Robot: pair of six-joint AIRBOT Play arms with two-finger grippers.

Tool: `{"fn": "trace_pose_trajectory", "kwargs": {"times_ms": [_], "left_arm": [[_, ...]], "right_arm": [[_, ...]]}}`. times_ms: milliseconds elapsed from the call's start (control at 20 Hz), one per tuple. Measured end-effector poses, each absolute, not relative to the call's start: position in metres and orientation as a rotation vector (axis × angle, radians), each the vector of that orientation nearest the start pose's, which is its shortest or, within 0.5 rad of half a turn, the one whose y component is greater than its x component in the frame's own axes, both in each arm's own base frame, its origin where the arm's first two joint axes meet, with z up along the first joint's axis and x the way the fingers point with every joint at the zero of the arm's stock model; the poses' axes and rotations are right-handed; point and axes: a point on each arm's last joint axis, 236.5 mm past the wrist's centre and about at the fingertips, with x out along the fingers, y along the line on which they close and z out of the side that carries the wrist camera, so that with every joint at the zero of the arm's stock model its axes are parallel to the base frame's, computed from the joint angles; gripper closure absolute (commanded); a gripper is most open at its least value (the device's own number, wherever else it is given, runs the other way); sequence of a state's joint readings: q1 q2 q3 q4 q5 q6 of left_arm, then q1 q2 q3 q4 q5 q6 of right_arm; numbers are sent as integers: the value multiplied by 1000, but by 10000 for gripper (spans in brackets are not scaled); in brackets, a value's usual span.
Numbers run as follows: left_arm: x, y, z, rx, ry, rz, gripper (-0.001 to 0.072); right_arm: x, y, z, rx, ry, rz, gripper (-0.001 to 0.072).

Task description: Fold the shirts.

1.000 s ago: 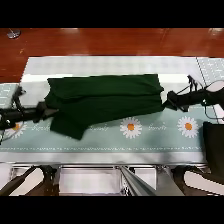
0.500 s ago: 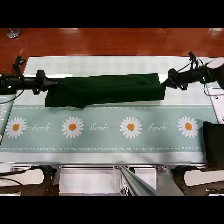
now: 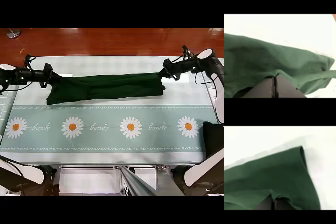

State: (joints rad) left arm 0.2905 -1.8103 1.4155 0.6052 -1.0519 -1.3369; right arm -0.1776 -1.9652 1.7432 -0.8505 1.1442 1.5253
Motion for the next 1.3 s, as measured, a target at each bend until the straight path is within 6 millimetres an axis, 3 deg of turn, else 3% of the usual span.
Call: {"fn": "trace_pose_trajectory", "kwargs": {"times_ms": [50,100,250,400,550,700,850,900,950,1000,1050,1100,1150,1300], "left_arm": [[520,-21,-48,-959,1111,-242,423],[522,-22,-50,-952,1106,-241,20],[531,-15,-39,-923,1079,-262,8],[530,19,-19,-909,1081,-226,8],[512,48,-5,-849,1100,-180,8],[500,44,19,-753,1039,-180,8],[491,19,54,-646,932,-199,9],[487,9,64,-619,908,-211,10],[484,-1,73,-595,887,-227,10],[479,-13,79,-576,882,-251,12],[476,-23,83,-560,878,-271,106],[473,-33,87,-546,877,-295,517],[471,-44,90,-530,872,-324,688],[468,-82,103,-495,844,-432,689]], "right_arm": [[552,47,-54,777,1224,231,115],[553,48,-58,782,1229,232,82],[552,43,-53,792,1228,252,82],[541,9,-50,774,1244,216,82],[516,-19,-66,761,1339,156,83],[502,-8,-82,792,1416,187,84],[498,24,-89,805,1464,256,89],[497,35,-91,805,1477,279,131],[496,45,-93,791,1488,296,332],[496,54,-96,769,1499,306,677],[496,59,-97,741,1505,311,682],[499,67,-90,740,1492,336,682],[501,74,-80,724,1482,357,682],[495,76,-41,623,1451,383,682]]}}
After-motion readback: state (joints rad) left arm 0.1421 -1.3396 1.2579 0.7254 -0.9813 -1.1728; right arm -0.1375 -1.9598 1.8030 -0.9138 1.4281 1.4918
